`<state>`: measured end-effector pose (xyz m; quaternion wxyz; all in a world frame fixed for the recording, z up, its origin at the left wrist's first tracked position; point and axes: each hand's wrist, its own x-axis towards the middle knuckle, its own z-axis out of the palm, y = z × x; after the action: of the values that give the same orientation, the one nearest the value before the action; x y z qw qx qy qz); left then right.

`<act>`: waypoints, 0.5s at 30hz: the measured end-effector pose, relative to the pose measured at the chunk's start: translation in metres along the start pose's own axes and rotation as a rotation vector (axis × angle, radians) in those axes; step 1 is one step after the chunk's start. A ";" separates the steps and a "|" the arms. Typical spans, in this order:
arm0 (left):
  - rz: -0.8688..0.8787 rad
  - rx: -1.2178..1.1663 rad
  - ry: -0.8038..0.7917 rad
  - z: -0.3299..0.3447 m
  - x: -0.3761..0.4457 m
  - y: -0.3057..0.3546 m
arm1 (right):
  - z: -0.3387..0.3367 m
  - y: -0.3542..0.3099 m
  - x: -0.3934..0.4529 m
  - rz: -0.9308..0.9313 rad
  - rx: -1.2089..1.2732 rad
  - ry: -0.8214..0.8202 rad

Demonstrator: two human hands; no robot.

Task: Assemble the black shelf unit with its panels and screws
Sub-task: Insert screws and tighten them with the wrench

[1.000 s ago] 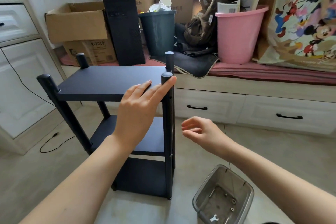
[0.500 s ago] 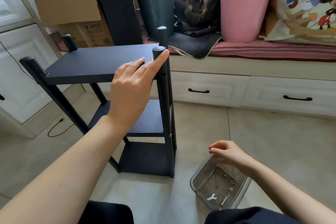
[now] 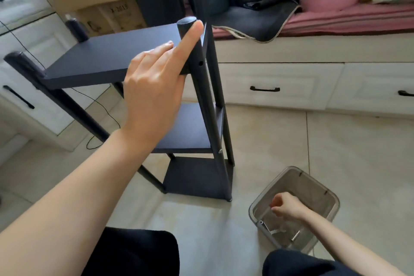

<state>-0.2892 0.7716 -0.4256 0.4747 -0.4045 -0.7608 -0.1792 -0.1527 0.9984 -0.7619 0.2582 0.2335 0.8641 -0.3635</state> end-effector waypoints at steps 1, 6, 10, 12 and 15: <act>-0.004 0.001 -0.001 0.000 0.000 0.000 | 0.009 -0.002 0.004 -0.002 -0.033 -0.017; 0.005 -0.002 0.023 0.002 0.000 0.001 | 0.051 -0.004 0.024 0.020 -0.236 -0.095; -0.010 -0.014 0.015 0.003 0.000 -0.001 | 0.068 0.003 0.034 0.091 -0.245 -0.077; -0.017 -0.019 0.010 0.003 -0.001 -0.002 | 0.075 0.009 0.035 0.131 -0.261 -0.064; -0.028 -0.028 -0.006 0.004 -0.003 -0.004 | 0.081 0.012 0.040 0.147 -0.279 -0.058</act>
<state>-0.2935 0.7705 -0.4300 0.4642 -0.4008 -0.7653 -0.1953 -0.1532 0.9537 -0.8413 0.3388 0.2475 0.8789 -0.2268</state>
